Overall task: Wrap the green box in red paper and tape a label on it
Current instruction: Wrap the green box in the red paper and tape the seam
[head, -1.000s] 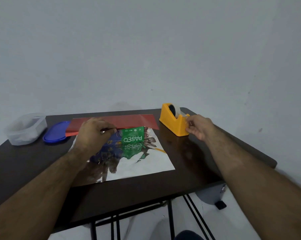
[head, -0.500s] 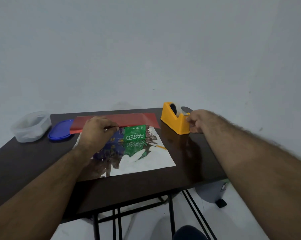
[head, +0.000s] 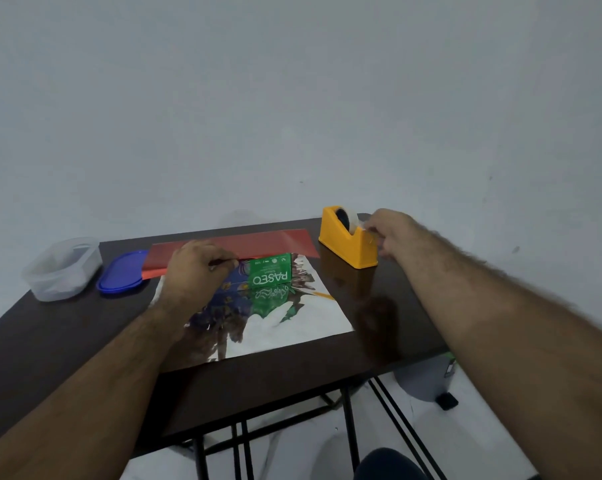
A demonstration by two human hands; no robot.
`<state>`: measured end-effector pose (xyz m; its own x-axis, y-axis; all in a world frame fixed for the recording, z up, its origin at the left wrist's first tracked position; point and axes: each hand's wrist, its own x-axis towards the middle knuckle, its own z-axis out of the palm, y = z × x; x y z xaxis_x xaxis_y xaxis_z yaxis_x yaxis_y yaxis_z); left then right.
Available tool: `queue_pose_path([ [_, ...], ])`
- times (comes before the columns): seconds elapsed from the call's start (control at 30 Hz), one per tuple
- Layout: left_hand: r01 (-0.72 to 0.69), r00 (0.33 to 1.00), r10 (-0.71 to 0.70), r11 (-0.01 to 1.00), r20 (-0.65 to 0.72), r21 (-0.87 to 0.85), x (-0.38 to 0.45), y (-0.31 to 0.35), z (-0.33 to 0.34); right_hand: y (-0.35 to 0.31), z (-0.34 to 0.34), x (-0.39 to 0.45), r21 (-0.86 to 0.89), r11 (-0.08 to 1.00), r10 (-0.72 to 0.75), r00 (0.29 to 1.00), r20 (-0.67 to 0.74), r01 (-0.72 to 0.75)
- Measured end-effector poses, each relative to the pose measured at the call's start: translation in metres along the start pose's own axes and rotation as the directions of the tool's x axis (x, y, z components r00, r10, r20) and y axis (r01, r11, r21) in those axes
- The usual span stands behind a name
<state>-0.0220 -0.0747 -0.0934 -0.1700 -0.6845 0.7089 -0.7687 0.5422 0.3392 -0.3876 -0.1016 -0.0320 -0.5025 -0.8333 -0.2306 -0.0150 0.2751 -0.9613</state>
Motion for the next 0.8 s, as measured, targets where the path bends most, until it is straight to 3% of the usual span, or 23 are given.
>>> queue_pose_path([
  [0.23, -0.030, 0.999, 0.029, 1.000, 0.027, 0.011, 0.000, 0.010, -0.001, 0.002, 0.061, -0.091, 0.063, 0.998, -0.006, 0.917, 0.399, -0.021],
  [0.37, 0.105, 0.994, -0.103, 0.992, 0.036, -0.073, -0.007, 0.008, -0.007, 0.020, 0.107, -0.119, 0.074, 0.997, -0.028, 0.859, 0.511, -0.012],
  [0.53, 0.215, 0.977, -0.209, 0.959, 0.047, -0.184, -0.010, 0.009, -0.010, 0.038, 0.147, -0.136, 0.142, 0.990, -0.083, 0.886, 0.456, 0.020],
  [0.8, 0.236, 0.972, -0.231, 0.950, 0.049, -0.205, -0.009, 0.006, -0.009, 0.052, 0.167, -0.139, 0.191, 0.971, -0.200, 0.927, 0.318, 0.144],
])
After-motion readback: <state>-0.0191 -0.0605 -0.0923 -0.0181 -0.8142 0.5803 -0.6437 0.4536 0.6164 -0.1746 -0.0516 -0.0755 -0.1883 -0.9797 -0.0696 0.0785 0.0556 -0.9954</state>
